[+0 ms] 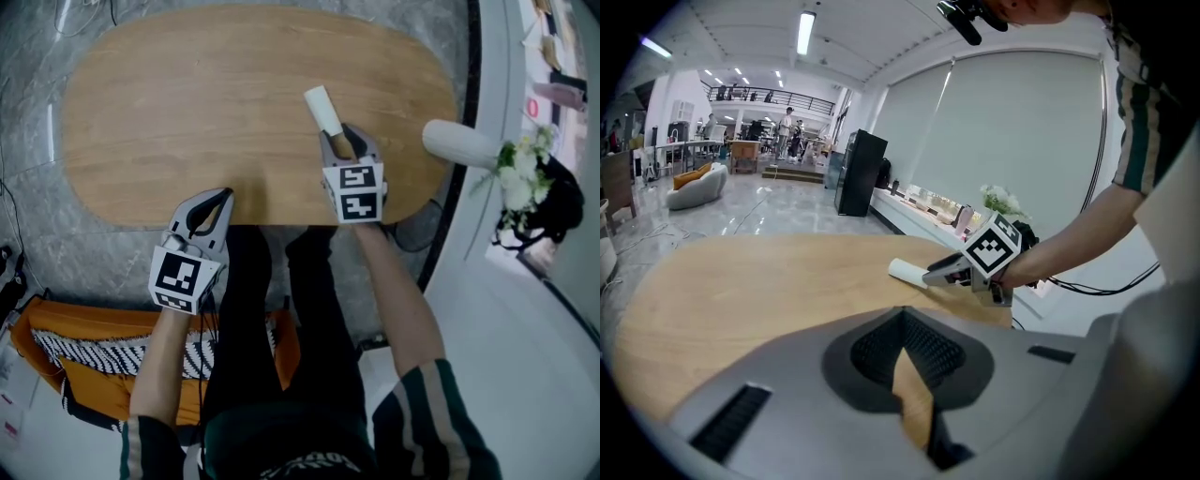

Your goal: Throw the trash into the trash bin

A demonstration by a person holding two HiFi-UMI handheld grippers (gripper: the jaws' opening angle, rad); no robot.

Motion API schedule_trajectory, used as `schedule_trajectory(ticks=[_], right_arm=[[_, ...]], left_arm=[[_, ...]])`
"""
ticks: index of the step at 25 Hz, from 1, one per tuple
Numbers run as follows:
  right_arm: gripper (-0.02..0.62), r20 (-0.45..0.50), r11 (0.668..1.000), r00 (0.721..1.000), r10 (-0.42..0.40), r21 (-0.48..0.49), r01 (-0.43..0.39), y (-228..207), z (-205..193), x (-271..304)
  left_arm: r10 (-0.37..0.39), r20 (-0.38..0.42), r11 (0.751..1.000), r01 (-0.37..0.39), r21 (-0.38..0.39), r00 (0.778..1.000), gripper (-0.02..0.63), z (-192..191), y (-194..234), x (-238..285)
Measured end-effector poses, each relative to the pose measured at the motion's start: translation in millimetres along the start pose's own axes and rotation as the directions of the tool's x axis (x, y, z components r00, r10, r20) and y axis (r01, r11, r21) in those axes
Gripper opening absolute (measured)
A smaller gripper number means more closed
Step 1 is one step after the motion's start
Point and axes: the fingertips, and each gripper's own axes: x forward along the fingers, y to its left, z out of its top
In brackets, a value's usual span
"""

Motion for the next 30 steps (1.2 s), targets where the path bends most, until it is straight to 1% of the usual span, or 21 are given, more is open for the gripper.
schedule_trajectory(ticks=[10,18,24,30], right_arm=[[0.138,0.043,0.998,0.999,-0.017,0.054,0.015,-17,-14,-33],[0.138,0.063,0.989,0.995,-0.074,0.133,0.065,-48,-48,-69],[0.138,0.072,0.964,0.987,-0.145,0.234,0.124,-79,-85,-105],[0.138,0.058,0.926,0.974,-0.218,0.327,0.188,-114,-136,-140]], left_arm=[[-0.045,-0.009,0.998,0.046,0.052,0.999,0.0,12,-28,14],[-0.114,-0.029,0.986,0.117,0.121,0.993,0.0,25,-68,37],[-0.181,-0.065,0.964,0.19,0.185,0.981,0.0,31,-109,55],[-0.253,-0.103,0.929,0.271,0.253,0.962,0.0,37,-160,81]])
